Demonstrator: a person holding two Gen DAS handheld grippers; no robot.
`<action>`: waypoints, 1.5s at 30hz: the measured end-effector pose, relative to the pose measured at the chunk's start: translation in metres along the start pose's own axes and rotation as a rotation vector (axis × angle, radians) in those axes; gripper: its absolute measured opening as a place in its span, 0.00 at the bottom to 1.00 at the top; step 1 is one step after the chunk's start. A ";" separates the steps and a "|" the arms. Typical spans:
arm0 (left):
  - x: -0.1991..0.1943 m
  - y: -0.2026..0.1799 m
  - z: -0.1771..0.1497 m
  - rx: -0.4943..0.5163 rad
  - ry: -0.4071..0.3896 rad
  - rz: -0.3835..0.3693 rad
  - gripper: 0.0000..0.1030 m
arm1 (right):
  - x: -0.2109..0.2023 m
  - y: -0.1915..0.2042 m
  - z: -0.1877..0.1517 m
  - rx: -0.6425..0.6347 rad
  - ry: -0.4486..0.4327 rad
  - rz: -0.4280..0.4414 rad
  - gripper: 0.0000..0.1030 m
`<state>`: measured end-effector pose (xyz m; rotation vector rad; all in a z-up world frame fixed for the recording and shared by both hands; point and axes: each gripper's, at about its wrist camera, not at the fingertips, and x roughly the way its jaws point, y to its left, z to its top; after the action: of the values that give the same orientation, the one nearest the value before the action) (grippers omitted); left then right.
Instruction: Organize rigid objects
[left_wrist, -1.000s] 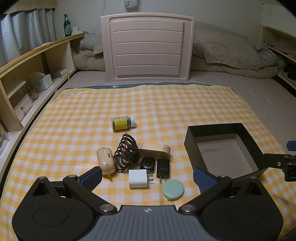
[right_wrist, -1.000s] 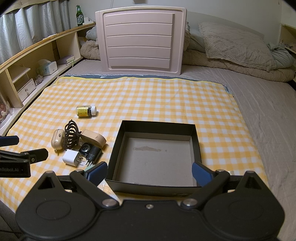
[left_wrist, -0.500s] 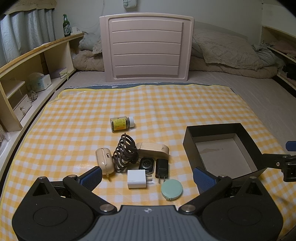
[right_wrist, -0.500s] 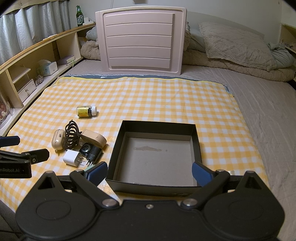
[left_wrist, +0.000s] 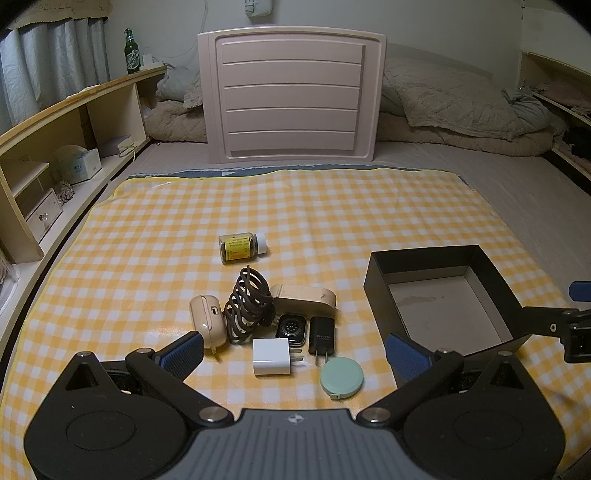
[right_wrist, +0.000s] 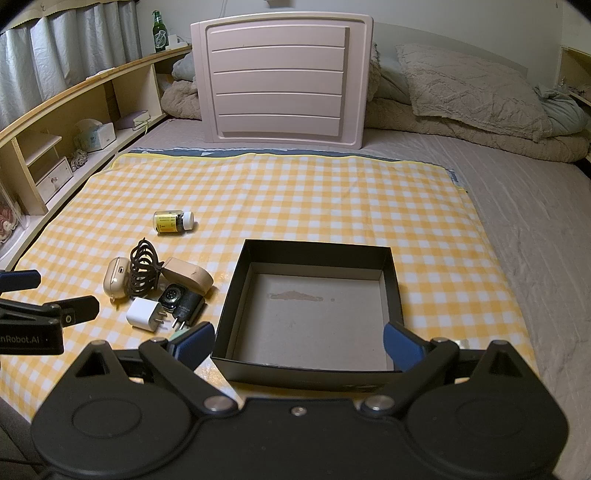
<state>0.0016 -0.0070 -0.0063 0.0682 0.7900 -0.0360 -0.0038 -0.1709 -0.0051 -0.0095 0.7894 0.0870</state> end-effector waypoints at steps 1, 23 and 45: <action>0.000 0.000 0.000 0.000 0.000 0.001 1.00 | 0.000 0.000 0.000 0.000 0.000 0.000 0.96; 0.000 0.001 0.000 -0.001 0.000 0.000 1.00 | 0.000 0.000 0.000 0.001 0.000 0.001 0.96; 0.000 -0.002 0.013 0.019 -0.039 0.012 1.00 | -0.007 -0.007 0.016 0.019 -0.042 0.008 0.97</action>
<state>0.0110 -0.0098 0.0029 0.0905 0.7507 -0.0331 0.0034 -0.1780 0.0107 0.0133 0.7485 0.0868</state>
